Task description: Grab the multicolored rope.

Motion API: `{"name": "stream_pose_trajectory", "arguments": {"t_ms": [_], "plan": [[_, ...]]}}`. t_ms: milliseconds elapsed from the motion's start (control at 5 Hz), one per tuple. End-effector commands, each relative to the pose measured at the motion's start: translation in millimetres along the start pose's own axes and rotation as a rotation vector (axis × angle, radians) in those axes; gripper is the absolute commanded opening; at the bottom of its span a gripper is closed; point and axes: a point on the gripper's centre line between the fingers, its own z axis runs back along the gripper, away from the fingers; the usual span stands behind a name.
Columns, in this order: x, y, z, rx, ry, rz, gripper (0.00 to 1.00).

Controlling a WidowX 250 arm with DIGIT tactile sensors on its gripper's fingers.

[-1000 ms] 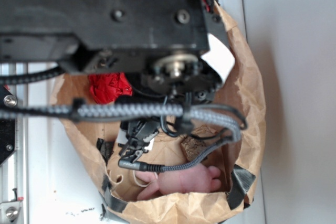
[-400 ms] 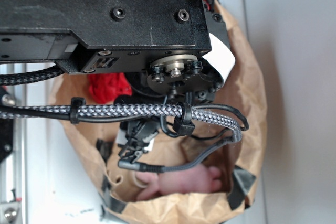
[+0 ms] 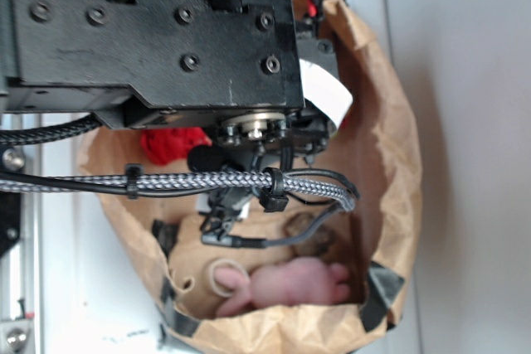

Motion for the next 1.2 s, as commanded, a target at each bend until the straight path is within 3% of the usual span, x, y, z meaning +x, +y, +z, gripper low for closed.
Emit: {"name": "stream_pose_trajectory", "arguments": {"t_ms": [0, 200, 1000], "plan": [[-10.3, 1.9, -5.3, 0.046, -0.094, -0.007, 1.00], [-16.3, -1.7, -13.7, 0.062, -0.123, -0.011, 1.00], [18.8, -1.4, -47.3, 0.140, -0.057, 0.059, 1.00]]}}
